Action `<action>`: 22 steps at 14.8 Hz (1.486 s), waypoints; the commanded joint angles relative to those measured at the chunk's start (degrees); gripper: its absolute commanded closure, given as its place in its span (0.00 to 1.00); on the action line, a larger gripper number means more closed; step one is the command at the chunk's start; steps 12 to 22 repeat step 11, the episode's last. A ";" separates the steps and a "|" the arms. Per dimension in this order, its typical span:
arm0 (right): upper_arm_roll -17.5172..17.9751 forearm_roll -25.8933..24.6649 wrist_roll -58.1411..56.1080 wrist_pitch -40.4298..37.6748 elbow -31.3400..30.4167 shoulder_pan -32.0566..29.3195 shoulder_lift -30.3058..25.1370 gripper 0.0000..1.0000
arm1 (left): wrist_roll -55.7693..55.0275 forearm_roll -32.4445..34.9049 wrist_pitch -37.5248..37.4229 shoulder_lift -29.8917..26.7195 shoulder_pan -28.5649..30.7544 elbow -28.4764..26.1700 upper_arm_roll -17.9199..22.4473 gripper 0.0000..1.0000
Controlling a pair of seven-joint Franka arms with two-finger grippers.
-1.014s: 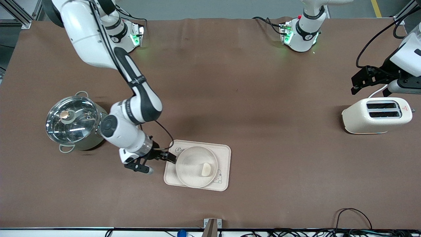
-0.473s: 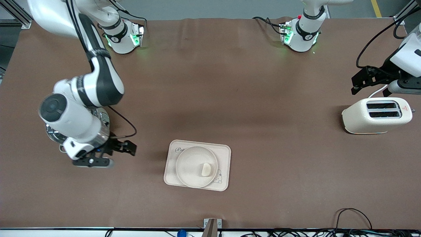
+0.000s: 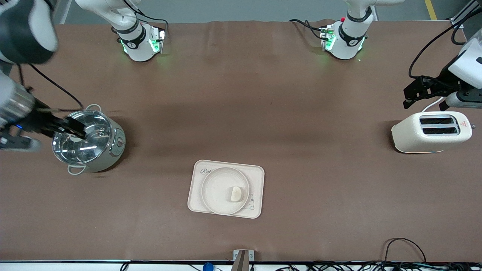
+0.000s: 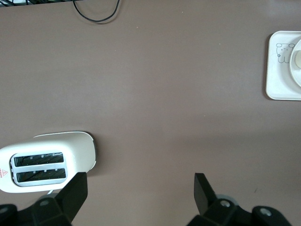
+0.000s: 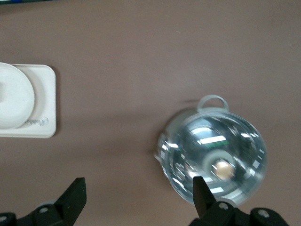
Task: Place bun in plate and plate on tray
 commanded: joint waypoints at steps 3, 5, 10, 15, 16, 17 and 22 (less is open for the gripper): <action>2.54 -0.95 -6.67 -6.00 -2.54 -8.38 -7.95 0.00 | 1.27 -0.92 -0.94 0.30 0.19 1.08 0.26 0.00; 2.36 -1.22 -7.11 -5.40 -2.46 -8.38 -7.70 0.00 | 1.27 -0.92 -0.85 0.30 0.27 1.08 0.26 0.00; 2.54 -0.51 -7.99 -5.13 -1.75 -7.51 -7.61 0.00 | 1.09 -0.83 -0.85 0.48 0.98 1.34 0.26 0.00; 2.54 -0.51 -7.99 -5.13 -1.75 -7.07 -7.61 0.00 | 1.00 -0.83 -0.85 0.48 1.15 1.43 0.26 0.00; 2.54 -0.51 -7.99 -5.13 -1.75 -7.07 -7.61 0.00 | 1.00 -0.83 -0.85 0.48 1.15 1.43 0.26 0.00; 2.54 -0.51 -7.99 -5.13 -1.75 -7.07 -7.61 0.00 | 1.00 -0.83 -0.85 0.48 1.15 1.43 0.26 0.00; 2.54 -0.51 -7.99 -5.13 -1.75 -7.07 -7.61 0.00 | 1.00 -0.83 -0.85 0.48 1.15 1.43 0.26 0.00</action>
